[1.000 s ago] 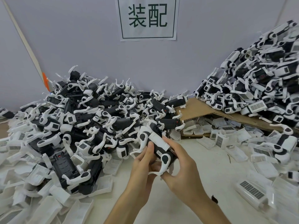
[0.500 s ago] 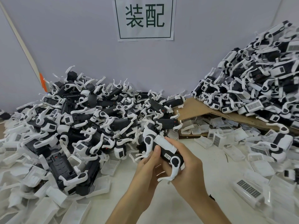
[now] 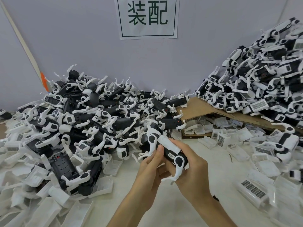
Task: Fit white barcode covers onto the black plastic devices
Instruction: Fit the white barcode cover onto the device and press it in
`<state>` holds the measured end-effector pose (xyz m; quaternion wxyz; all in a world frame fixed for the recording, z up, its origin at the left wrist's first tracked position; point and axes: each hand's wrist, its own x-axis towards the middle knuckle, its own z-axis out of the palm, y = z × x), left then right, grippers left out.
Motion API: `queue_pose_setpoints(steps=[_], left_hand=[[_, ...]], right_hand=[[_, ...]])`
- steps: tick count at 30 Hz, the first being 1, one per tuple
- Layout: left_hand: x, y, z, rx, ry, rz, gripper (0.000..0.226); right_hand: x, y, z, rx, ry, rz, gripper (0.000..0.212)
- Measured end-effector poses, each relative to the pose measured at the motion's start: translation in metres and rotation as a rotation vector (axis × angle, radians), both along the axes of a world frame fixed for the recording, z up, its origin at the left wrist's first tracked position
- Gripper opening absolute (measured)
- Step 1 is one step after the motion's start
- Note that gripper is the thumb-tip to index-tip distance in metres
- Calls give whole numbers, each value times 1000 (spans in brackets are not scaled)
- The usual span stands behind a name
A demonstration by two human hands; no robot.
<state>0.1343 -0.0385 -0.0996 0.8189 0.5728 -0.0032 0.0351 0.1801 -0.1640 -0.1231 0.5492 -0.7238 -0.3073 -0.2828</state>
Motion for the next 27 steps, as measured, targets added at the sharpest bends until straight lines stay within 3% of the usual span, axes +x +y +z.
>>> queue_pose_setpoints(steps=[8,13,20,27], left_hand=[[2,0,-1,-13,-33,-4,46],[4,-3,-2,16,-33,78,45],[6,12,-2,-51,-28,134,41],[6,13,0,-23,-55,65,52]], right_hand=[[0,0,0,15,-85,-42,49],[2,0,1,-93,-254,-140,65],[-4,-1,11,-226,-70,161,80],[-14,-2,20,-70,-70,141,37]])
